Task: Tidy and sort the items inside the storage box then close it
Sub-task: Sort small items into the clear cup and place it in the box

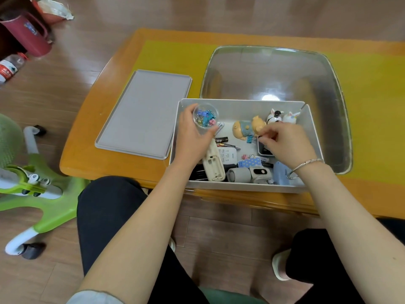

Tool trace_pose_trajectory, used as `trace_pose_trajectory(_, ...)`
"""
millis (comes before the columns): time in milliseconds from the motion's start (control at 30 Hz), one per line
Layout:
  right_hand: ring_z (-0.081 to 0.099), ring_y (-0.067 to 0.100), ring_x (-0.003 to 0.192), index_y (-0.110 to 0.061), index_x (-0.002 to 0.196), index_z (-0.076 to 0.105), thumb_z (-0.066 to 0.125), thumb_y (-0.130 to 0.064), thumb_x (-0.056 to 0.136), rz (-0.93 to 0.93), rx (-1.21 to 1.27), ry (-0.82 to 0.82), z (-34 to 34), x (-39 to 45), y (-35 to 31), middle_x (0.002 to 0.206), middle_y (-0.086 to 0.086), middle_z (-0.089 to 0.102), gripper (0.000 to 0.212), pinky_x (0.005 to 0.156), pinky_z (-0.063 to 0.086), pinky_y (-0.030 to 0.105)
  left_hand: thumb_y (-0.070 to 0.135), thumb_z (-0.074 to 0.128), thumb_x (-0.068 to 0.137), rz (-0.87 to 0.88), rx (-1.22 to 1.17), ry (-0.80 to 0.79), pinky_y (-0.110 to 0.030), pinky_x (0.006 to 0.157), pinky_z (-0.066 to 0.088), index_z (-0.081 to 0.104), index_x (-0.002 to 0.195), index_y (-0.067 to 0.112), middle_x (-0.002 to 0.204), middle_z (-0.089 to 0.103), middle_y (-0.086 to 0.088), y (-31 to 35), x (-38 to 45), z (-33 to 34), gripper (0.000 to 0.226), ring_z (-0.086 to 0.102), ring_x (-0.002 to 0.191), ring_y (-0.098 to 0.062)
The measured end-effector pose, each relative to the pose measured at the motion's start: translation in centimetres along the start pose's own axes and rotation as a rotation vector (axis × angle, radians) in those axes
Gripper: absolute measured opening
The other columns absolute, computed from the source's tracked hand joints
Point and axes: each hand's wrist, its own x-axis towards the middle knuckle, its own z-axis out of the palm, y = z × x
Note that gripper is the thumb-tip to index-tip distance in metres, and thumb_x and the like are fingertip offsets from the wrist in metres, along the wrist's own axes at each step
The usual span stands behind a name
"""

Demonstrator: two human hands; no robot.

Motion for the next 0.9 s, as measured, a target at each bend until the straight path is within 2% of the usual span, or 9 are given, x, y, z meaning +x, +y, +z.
trace_pose_trajectory(100,0.056,0.015,0.079,-0.016,0.1,0.072,0.064,-0.015,0.086,-0.048,-0.112,-0.234,-0.2,0.4,-0.2,0.087,-0.002,0.064,0.016,0.074,0.039,0.022,0.023,0.076,0.08,0.034,0.001,-0.013,-0.015,0.092,0.045,0.042,0.132,0.018,0.123,0.046,0.007,0.0,0.0,0.1,0.062,0.048,0.116,-0.008)
trace_pose_trajectory(233,0.062,0.019,0.084,-0.014,0.096,0.072,0.066,-0.021,0.085,-0.082,-0.215,-0.342,0.2,1.4,-1.3,0.093,0.006,0.07,0.014,0.075,0.044,0.024,0.032,0.074,0.082,-0.015,-0.081,-0.02,-0.018,0.086,0.051,0.042,0.131,0.021,0.123,0.052,0.006,0.2,-0.2,0.2,0.059,0.054,0.109,-0.005)
trace_pose_trajectory(300,0.06,0.018,0.076,-0.013,0.084,0.071,0.069,-0.033,0.082,-0.062,-0.279,-0.403,0.5,1.9,-1.8,0.083,0.004,0.065,0.021,0.069,0.046,0.027,0.039,0.072,0.084,-0.048,-0.115,-0.022,-0.012,0.08,0.05,0.042,0.131,0.022,0.12,0.055,0.007,0.5,-0.2,0.1,0.058,0.056,0.107,-0.003)
trace_pose_trajectory(400,0.057,0.02,0.068,-0.016,0.056,0.063,0.071,-0.049,0.075,-0.005,-0.332,-0.524,1.0,2.3,-2.8,0.077,-0.007,0.043,0.039,0.066,0.048,0.031,0.054,0.064,0.084,-0.083,-0.144,-0.036,-0.007,0.071,0.045,0.043,0.13,0.023,0.111,0.056,0.016,1.0,-0.4,-0.1,0.06,0.055,0.098,0.009)
trace_pose_trajectory(467,0.056,0.019,0.069,-0.017,0.052,0.061,0.074,-0.048,0.074,0.029,-0.329,-0.573,1.3,2.4,-3.3,0.07,-0.006,0.047,0.04,0.067,0.049,0.031,0.064,0.061,0.08,-0.09,-0.14,-0.083,-0.009,0.067,0.044,0.048,0.126,0.024,0.105,0.059,0.018,1.1,-0.6,-0.1,0.062,0.056,0.089,0.012)
trace_pose_trajectory(567,0.055,0.017,0.071,-0.017,0.054,0.059,0.075,-0.034,0.075,0.07,-0.303,-0.578,1.3,2.5,-3.7,0.059,-0.002,0.055,0.031,0.064,0.041,0.025,0.062,0.064,0.079,-0.072,-0.068,-0.129,-0.007,0.065,0.045,0.048,0.121,0.027,0.103,0.06,0.018,1.0,-0.9,0.0,0.057,0.057,0.088,0.009)
trace_pose_trajectory(667,0.055,0.018,0.069,-0.012,0.059,0.062,0.076,-0.027,0.077,0.09,-0.248,-0.562,1.1,2.1,-3.6,0.065,0.001,0.057,0.027,0.065,0.043,0.026,0.038,0.072,0.083,-0.069,-0.111,-0.043,-0.015,0.078,0.052,0.041,0.127,0.026,0.111,0.056,0.014,0.9,-0.5,-0.1,0.055,0.058,0.102,0.0)
trace_pose_trajectory(800,0.06,0.021,0.068,-0.002,0.081,0.073,0.06,-0.01,0.084,0.084,-0.083,-0.321,-0.1,2.0,-2.8,0.082,0.014,0.07,0.015,0.07,0.05,0.028,0.019,0.075,0.082,0.0,-0.084,-0.025,-0.028,0.091,0.053,0.04,0.131,0.022,0.126,0.052,0.003,0.7,-0.2,-0.3,0.061,0.053,0.114,-0.008)
trace_pose_trajectory(900,0.05,0.003,0.04,0.0,0.083,0.071,0.059,-0.009,0.086,0.146,0.07,-0.203,-1.8,2.5,-1.7,0.053,0.003,0.061,0.015,0.047,0.042,0.013,0.013,0.074,0.083,0.025,-0.061,-0.063,-0.033,0.092,0.053,0.041,0.134,0.024,0.131,0.05,0.002,0.6,-0.2,-0.2,0.061,0.052,0.118,-0.01)
